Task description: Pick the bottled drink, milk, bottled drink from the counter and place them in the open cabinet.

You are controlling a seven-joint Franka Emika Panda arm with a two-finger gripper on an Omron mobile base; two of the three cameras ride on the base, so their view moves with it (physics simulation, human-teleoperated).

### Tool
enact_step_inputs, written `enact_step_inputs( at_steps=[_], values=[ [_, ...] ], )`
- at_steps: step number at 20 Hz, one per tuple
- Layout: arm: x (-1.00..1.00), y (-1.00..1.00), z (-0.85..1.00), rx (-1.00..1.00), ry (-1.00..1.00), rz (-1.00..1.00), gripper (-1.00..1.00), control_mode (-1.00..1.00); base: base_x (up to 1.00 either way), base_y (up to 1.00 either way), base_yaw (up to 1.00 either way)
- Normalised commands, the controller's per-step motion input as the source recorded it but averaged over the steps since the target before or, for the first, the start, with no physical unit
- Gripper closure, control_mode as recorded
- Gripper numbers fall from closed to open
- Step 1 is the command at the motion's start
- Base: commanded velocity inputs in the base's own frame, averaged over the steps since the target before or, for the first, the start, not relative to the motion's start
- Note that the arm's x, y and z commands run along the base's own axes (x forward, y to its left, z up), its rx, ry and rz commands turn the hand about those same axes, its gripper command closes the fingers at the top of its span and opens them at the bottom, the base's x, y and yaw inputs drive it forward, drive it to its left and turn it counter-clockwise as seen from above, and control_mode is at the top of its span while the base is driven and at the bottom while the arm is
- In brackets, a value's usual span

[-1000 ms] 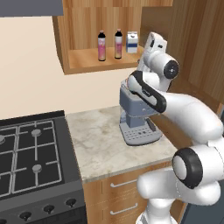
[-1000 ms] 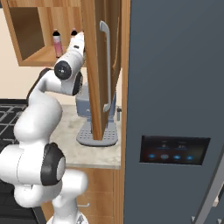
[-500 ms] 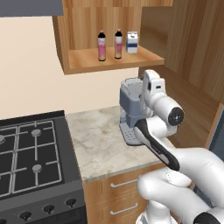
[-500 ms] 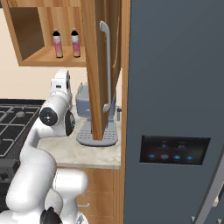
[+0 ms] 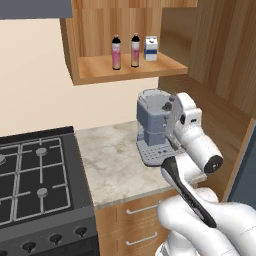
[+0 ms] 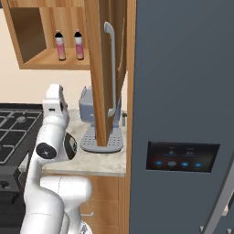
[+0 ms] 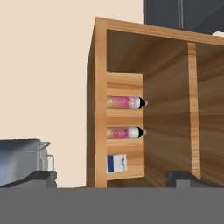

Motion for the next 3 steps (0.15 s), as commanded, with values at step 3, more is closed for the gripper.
enact_step_inputs(
  at_steps=[3],
  values=[
    [-0.9, 0.07, -0.06, 0.0, -0.16, 0.29, -1.0, -1.0, 0.0, 0.0, 0.0]
  ],
)
